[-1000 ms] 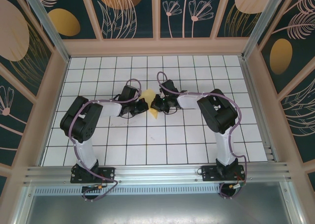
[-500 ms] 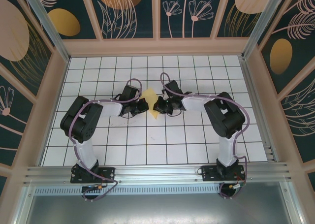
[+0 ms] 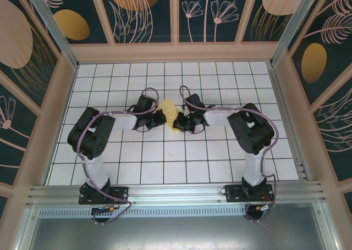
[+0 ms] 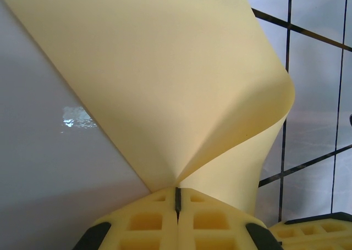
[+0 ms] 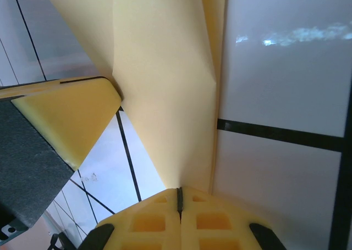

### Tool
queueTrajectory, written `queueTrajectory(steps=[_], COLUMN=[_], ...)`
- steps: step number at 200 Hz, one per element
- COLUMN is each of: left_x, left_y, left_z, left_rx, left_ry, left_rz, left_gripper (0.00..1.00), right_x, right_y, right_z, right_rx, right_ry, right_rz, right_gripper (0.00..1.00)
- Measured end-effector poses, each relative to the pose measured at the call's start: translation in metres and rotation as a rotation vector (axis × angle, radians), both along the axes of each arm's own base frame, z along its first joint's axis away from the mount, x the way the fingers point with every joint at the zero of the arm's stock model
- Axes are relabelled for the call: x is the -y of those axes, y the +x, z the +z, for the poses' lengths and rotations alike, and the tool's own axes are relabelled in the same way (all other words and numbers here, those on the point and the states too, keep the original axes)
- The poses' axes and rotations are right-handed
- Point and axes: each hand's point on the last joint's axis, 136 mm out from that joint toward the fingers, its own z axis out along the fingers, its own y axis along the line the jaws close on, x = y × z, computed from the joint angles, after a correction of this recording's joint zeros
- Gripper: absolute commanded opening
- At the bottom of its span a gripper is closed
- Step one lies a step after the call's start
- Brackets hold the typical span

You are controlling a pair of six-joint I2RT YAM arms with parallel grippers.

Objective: Fold a paper plane with a square sheet of paper (pick it up from the middle)

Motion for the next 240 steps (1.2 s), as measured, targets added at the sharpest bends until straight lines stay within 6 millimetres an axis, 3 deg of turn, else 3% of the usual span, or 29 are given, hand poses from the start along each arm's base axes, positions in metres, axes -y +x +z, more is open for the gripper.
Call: queueTrajectory(steps=[147,195,240], left_x=[0.0,0.0,0.0], left_y=[0.0,0.0,0.0], left_z=[0.0,0.0,0.0], left_rx=[0.003,0.004,0.004], left_ry=[0.006,0.006,0.007], left_rz=[0.002,0.002,0.003], left_gripper=[0.0,0.0,0.0], right_x=[0.004,0.004,0.005], right_y=[-0.014,-0.019,-0.025], right_z=[-0.005,0.004,-0.006], right_rx=[0.005,0.029,0.007], right_ry=[-0.017,-0.007,-0.024], right_rz=[0.04,0.061,0.067], right_gripper=[0.01,0.02,0.01])
